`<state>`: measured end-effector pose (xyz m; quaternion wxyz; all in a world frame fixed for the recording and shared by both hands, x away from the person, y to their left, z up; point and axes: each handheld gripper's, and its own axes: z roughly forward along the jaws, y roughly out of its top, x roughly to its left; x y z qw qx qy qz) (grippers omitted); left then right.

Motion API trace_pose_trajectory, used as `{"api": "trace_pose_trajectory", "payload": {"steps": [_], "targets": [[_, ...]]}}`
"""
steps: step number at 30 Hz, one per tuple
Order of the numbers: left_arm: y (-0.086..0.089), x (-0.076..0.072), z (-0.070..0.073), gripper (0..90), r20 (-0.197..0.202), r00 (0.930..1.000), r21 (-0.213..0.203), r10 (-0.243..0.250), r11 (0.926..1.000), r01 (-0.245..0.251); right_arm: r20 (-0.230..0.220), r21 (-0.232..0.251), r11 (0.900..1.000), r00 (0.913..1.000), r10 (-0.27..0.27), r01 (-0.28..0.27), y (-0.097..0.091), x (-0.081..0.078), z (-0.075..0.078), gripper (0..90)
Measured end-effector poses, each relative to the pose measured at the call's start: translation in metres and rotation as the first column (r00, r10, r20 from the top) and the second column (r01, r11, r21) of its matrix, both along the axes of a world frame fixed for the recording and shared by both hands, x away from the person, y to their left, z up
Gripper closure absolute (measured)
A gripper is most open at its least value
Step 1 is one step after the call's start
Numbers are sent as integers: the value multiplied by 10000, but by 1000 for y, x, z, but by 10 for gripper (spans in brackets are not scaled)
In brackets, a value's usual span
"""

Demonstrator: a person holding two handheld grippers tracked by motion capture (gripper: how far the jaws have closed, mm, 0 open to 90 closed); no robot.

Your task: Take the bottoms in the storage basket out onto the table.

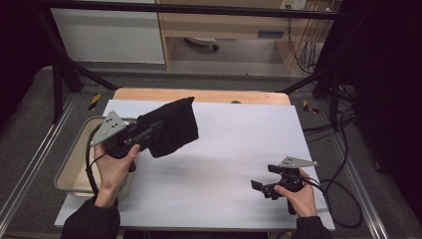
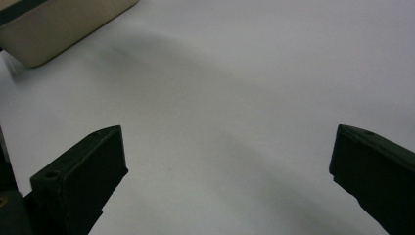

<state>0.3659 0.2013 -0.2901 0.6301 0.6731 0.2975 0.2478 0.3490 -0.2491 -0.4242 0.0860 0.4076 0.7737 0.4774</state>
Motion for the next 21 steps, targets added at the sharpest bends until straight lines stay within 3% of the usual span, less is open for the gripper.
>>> {"api": "trace_pose_trajectory", "payload": {"steps": [21], "targets": [[-37, 9, -22, 789, -550, 9953, 484, -802, 9954, 828, 5, 72, 10000, 10000, -28, 28, 0, 0, 1, 9]]}}
